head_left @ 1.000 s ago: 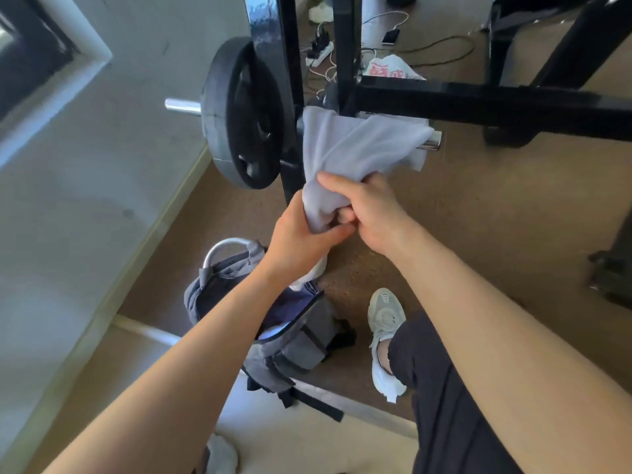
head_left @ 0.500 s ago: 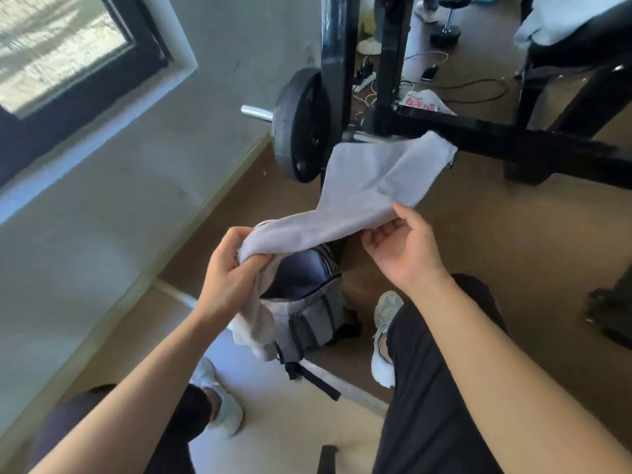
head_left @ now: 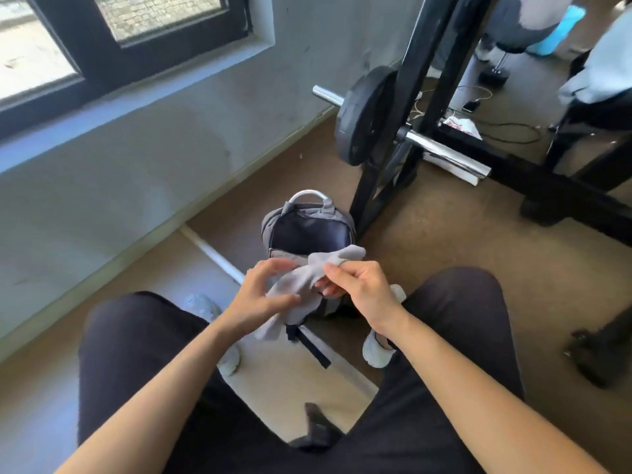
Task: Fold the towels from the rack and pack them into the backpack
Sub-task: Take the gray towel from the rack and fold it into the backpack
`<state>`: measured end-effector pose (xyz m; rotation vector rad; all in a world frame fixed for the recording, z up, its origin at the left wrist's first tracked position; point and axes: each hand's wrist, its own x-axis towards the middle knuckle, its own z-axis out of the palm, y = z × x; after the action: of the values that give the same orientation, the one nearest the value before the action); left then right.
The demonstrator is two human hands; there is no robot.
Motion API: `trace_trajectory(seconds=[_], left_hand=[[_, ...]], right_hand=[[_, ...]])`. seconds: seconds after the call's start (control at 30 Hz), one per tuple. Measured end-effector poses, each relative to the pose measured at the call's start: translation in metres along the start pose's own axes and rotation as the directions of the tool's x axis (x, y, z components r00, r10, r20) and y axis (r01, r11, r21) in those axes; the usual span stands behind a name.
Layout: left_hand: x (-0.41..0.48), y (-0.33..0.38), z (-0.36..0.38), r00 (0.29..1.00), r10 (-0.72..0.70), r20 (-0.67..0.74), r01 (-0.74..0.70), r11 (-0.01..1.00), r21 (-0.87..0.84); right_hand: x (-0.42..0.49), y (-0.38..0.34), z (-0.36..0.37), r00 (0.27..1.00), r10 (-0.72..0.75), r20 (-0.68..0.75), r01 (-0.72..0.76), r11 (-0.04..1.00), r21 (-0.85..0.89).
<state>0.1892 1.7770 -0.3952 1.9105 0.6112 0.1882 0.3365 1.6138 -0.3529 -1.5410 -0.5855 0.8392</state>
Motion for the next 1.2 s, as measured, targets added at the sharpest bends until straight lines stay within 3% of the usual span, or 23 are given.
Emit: trace_trajectory(seconds=[0.2, 0.33, 0.47, 0.53, 0.67, 0.77, 0.83, 0.9, 0.97, 1.07, 1.2], left_hand=[[-0.012, 0.013, 0.02, 0.978, 0.198, 0.061, -0.189, 0.972, -0.139], [-0.012, 0.011, 0.012, 0.987, 0.154, 0.036, -0.144, 0.97, -0.195], [-0.013, 0.011, 0.008, 0.996, 0.084, 0.015, -0.076, 0.956, -0.284], [-0.012, 0.008, 0.007, 0.997, 0.081, -0.008, -0.08, 0.955, -0.285], [-0.011, 0.0, 0.004, 0.992, 0.126, 0.004, -0.122, 0.969, -0.213], [-0.01, -0.005, 0.0, 0.993, 0.108, -0.049, -0.113, 0.989, -0.098], [-0.008, -0.011, -0.006, 0.984, 0.072, -0.164, -0.052, 0.991, 0.122], [-0.006, -0.016, -0.013, 0.963, 0.054, -0.263, 0.054, 0.921, 0.387], [-0.002, -0.025, -0.018, 0.95, 0.024, -0.311, 0.148, 0.844, 0.516], [0.005, -0.039, -0.023, 0.928, -0.071, -0.366, 0.274, 0.796, 0.54], [0.009, -0.051, -0.028, 0.891, -0.229, -0.392, 0.394, 0.82, 0.416]], right_hand=[[-0.01, 0.001, 0.019, 0.984, -0.038, 0.172, 0.079, 0.969, -0.236], [-0.006, 0.005, 0.022, 0.974, -0.103, 0.199, 0.162, 0.937, -0.309], [0.002, 0.025, 0.024, 0.952, -0.305, 0.019, 0.273, 0.822, -0.5], [0.009, 0.036, 0.021, 0.948, -0.319, -0.015, 0.263, 0.808, -0.528], [0.013, 0.046, 0.021, 0.982, -0.155, 0.105, 0.185, 0.883, -0.431], [0.015, 0.051, 0.025, 0.994, -0.066, 0.091, 0.101, 0.886, -0.453], [0.019, 0.052, 0.023, 0.997, -0.038, 0.074, 0.066, 0.901, -0.428], [0.02, 0.045, 0.021, 0.992, -0.112, 0.066, 0.129, 0.898, -0.42], [0.019, 0.037, 0.018, 0.982, -0.185, 0.042, 0.187, 0.909, -0.372], [0.018, 0.026, 0.009, 0.971, -0.229, -0.061, 0.205, 0.941, -0.268], [0.023, 0.017, -0.017, 0.943, -0.168, -0.288, 0.125, 0.979, -0.16]])
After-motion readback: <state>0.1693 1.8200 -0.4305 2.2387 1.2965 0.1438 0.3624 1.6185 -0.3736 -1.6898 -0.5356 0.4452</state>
